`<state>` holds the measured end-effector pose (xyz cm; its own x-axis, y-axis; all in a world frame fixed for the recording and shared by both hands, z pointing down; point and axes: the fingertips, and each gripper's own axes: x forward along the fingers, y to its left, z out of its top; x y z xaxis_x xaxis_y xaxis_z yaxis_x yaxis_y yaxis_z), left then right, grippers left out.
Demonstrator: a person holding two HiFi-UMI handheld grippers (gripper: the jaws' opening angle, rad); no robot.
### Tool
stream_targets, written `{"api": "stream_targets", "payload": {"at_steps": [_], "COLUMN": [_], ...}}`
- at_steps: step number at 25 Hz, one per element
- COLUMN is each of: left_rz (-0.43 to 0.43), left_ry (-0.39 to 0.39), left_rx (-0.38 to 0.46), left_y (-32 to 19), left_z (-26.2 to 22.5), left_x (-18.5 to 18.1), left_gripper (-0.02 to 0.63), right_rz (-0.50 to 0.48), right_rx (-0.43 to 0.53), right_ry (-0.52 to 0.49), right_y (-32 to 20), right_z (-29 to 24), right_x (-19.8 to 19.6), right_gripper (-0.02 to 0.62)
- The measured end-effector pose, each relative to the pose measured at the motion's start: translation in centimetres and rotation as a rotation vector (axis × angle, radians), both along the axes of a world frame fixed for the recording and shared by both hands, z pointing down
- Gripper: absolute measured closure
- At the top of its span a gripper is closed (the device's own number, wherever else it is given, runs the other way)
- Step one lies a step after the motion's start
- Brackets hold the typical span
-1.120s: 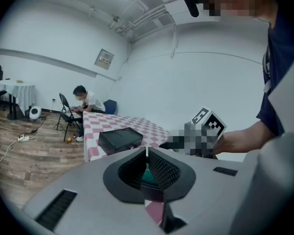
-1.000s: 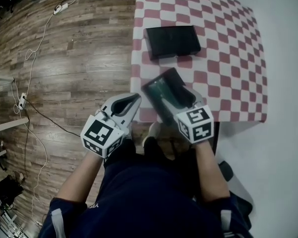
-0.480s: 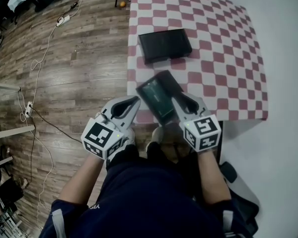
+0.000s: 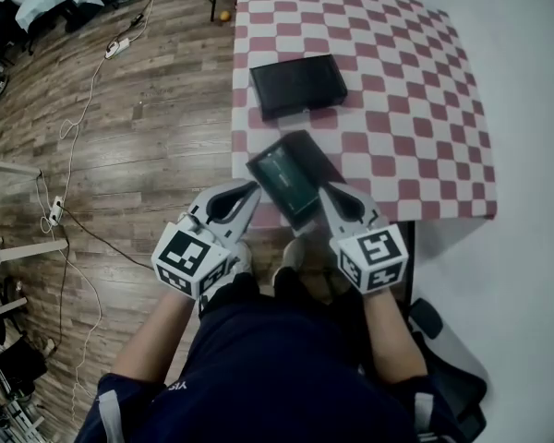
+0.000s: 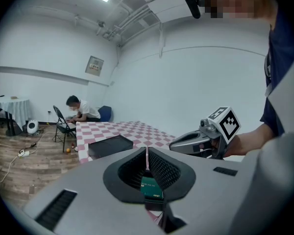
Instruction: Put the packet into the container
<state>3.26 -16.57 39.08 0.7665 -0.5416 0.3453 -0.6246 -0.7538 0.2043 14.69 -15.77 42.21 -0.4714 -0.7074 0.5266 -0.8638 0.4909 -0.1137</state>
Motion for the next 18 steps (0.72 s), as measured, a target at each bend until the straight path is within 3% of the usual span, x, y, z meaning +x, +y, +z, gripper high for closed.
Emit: {"api": "stream_targets", "payload": {"at_steps": [18], "left_rz": [-0.023], "left_ry": [0.007], "left_rx": [0.013], "left_y": [1.2], "left_z": [-0.9], "left_x": [0.3], "left_gripper": [0.571], "right_rz": [-0.03], "right_rx": [0.012], "right_ry": [-0.002], "right_y": [1.4], "right_z": [-0.7], "right_x": [-0.2], "right_gripper": [0.58]}}
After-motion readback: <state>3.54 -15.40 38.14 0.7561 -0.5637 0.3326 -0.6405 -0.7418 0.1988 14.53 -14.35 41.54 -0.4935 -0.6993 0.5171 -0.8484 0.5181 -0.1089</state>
